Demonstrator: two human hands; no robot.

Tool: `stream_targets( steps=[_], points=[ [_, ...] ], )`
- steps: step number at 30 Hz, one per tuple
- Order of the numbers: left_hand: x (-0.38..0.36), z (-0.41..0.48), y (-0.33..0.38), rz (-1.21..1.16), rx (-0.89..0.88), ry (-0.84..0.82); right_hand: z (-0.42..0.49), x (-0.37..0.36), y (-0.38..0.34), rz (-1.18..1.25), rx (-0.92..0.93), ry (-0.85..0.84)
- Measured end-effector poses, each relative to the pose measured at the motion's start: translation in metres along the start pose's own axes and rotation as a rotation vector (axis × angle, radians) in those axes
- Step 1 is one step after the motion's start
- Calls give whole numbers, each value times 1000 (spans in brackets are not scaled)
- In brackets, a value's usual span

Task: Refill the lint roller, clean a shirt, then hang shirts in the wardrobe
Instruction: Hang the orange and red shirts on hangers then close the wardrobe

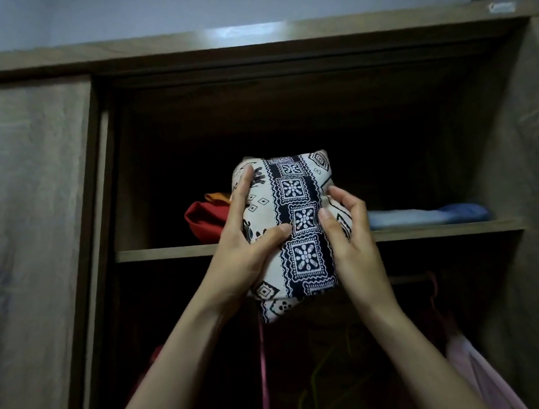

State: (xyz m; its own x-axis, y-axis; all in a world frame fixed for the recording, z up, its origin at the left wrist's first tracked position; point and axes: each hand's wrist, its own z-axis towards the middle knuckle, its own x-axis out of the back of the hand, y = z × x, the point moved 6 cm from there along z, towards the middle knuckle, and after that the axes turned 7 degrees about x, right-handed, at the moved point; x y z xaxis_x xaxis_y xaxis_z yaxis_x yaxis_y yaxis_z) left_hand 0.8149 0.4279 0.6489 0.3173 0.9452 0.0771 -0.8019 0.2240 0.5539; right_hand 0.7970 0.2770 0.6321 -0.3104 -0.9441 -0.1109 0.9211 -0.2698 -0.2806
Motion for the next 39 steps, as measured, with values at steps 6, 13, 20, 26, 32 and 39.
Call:
stream_targets(
  steps=[6, 13, 20, 26, 32, 39],
  points=[
    [-45, 14, 23, 65, -88, -105, 13, 38, -27, 112, 91, 43],
    [-107, 78, 39, 277, -212, -253, 71, 113, -21, -300, 337, 61],
    [-149, 144, 3, 277, -125, -279, 122, 156, 13, -706, 254, -34],
    [-138, 150, -59, 819, 197, -91, 116, 171, 63, -1116, -260, -433],
    [-141, 126, -60, 931, 92, -347, 81, 173, 60, -1141, -158, -465],
    [-134, 116, -59, 985, 1, -352, 76, 163, 57, -1167, -114, -452]
  ],
)
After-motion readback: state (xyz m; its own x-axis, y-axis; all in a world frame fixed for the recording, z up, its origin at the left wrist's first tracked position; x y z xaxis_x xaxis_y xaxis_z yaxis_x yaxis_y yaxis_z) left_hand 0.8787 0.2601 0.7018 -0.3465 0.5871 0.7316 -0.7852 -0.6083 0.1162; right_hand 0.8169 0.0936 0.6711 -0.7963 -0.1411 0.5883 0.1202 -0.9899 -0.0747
